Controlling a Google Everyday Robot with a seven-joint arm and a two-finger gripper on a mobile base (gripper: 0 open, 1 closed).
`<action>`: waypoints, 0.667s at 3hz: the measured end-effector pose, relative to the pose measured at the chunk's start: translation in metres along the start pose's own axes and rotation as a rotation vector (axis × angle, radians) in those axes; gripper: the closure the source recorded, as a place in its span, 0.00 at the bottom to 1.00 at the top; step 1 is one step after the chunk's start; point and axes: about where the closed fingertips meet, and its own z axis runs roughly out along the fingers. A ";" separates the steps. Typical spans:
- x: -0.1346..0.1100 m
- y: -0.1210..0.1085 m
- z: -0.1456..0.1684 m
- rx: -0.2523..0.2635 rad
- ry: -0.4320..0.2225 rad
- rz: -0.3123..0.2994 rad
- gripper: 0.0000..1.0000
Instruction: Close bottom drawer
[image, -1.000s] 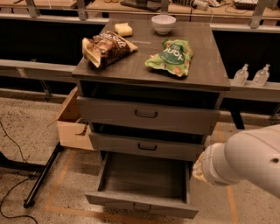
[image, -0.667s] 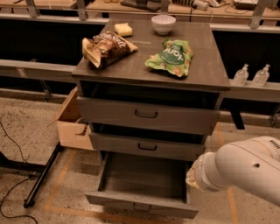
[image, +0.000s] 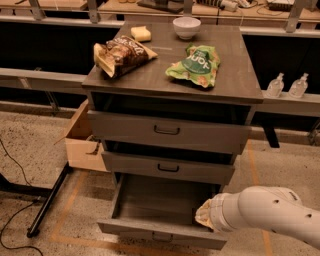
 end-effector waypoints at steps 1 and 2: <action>0.000 0.000 0.000 0.000 0.000 0.000 1.00; 0.002 0.002 0.013 0.020 -0.022 0.030 1.00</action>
Offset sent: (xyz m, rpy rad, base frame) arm 0.0066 0.0106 -0.0456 0.0973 -0.0428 -0.1087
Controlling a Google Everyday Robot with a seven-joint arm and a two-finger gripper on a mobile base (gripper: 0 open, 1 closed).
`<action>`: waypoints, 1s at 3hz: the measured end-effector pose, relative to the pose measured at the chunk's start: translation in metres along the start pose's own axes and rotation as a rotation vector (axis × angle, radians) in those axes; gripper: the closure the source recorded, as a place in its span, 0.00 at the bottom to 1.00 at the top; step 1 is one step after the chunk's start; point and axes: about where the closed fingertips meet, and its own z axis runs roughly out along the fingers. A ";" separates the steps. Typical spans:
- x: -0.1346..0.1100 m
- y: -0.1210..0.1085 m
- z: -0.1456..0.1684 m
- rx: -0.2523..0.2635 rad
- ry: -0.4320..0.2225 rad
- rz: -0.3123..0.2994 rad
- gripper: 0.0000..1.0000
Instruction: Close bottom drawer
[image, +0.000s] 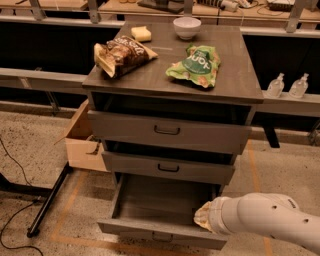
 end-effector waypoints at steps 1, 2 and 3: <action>0.007 0.001 0.043 0.024 -0.038 0.029 1.00; 0.006 -0.002 0.104 0.031 -0.080 0.008 1.00; 0.009 0.004 0.158 0.021 -0.085 -0.024 1.00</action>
Offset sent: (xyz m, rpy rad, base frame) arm 0.0655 0.0745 -0.1592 0.1024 -0.0809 0.0335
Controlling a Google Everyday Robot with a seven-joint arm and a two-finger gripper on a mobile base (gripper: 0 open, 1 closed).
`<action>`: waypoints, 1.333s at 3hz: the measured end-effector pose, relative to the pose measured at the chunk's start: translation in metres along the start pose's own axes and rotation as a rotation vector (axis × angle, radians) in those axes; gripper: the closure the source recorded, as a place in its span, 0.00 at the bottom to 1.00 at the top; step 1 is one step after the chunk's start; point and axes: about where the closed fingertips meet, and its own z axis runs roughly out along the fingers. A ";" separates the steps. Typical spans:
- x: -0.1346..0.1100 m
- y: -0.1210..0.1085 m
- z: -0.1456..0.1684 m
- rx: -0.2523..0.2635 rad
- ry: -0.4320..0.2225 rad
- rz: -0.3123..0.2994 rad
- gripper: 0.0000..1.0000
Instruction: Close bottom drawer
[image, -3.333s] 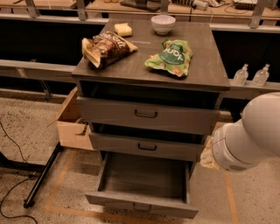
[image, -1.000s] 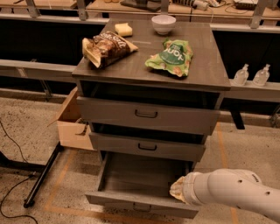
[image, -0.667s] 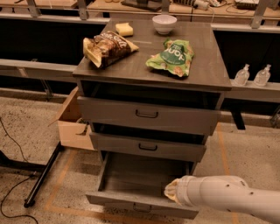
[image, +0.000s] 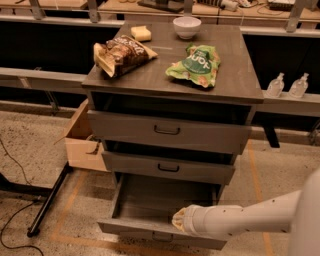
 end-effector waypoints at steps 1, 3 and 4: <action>0.019 0.020 0.046 -0.004 0.026 -0.015 1.00; 0.013 0.052 0.128 0.016 -0.060 -0.032 1.00; 0.013 0.052 0.127 0.016 -0.060 -0.032 1.00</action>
Offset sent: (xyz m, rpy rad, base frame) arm 0.0097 0.0587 -0.1363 -0.0055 -0.1015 0.0292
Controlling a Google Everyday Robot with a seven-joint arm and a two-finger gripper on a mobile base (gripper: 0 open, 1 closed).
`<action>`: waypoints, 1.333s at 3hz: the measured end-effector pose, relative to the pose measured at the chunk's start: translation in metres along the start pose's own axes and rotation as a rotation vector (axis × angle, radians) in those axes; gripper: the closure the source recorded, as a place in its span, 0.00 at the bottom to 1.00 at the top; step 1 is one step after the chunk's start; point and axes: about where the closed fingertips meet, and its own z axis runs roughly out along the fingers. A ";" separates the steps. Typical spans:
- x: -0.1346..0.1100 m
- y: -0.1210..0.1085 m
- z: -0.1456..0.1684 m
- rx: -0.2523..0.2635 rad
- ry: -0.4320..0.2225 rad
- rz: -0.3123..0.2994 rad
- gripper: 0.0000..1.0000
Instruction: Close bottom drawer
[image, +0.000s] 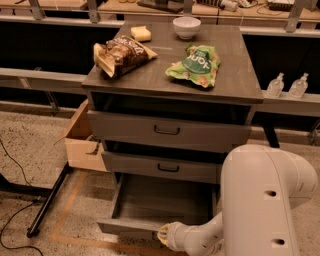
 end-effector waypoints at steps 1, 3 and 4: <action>0.000 0.007 0.027 0.016 -0.017 0.016 1.00; -0.013 -0.002 0.097 0.088 -0.091 -0.031 1.00; -0.014 0.005 0.115 0.073 -0.090 -0.024 1.00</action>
Offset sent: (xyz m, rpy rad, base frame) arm 0.0517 0.0731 -0.0792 0.0827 -0.1664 -0.0043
